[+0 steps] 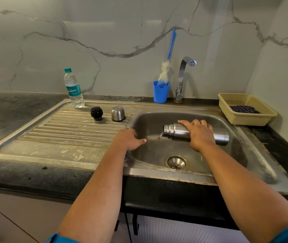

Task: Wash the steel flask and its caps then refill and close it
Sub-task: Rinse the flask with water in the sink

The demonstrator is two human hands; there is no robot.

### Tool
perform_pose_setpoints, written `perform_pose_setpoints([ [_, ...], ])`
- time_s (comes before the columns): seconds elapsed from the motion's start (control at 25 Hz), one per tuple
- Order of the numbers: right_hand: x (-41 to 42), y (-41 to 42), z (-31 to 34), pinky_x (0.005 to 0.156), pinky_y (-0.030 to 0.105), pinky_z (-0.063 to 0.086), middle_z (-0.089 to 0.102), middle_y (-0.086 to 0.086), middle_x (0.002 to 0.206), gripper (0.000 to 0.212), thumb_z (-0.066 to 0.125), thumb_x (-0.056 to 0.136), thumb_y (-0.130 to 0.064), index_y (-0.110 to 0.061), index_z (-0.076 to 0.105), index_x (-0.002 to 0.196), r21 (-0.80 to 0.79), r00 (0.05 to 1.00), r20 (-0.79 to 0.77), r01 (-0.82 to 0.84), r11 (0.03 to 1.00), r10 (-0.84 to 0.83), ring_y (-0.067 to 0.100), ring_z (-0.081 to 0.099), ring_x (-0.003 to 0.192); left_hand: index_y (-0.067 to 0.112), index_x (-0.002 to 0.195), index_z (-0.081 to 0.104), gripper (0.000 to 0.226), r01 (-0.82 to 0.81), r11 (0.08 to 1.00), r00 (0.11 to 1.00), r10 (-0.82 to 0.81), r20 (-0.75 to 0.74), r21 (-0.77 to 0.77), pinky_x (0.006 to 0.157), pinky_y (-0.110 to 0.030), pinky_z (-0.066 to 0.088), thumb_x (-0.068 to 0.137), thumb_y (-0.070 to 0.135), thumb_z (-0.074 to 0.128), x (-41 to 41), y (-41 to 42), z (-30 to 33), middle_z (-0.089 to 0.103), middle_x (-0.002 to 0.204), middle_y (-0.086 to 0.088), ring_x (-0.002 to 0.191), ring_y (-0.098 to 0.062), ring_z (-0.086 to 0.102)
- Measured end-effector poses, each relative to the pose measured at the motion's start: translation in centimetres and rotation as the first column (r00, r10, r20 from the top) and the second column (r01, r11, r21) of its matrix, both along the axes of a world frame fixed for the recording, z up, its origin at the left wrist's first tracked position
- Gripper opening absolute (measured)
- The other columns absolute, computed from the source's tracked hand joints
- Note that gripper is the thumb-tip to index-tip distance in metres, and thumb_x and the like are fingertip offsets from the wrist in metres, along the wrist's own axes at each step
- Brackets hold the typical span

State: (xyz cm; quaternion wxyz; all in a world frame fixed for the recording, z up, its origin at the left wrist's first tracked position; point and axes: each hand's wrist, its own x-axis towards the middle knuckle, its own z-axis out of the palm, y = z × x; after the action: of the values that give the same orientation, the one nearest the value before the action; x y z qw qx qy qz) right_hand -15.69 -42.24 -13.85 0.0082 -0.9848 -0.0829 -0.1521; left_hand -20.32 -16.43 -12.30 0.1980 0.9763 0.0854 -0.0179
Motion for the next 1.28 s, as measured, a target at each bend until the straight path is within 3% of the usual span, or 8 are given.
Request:
perform_pose_setpoints([
  [1.28,-0.19,0.3,0.3,0.101,0.04,0.033,0.048,0.0,0.118,0.092,0.072,0.075,-0.015,-0.048,0.021,0.144,-0.011,0.999,0.012,-0.03,1.0,0.03,0.022,0.039,0.112,0.015,0.135,0.056,0.061,0.004,1.0,1.0,-0.004,-0.006,0.011,0.109,-0.043,0.04,0.089,0.057,0.062,-0.06,-0.01,0.07,0.05,0.139,-0.009,0.132,-0.028,0.043],
])
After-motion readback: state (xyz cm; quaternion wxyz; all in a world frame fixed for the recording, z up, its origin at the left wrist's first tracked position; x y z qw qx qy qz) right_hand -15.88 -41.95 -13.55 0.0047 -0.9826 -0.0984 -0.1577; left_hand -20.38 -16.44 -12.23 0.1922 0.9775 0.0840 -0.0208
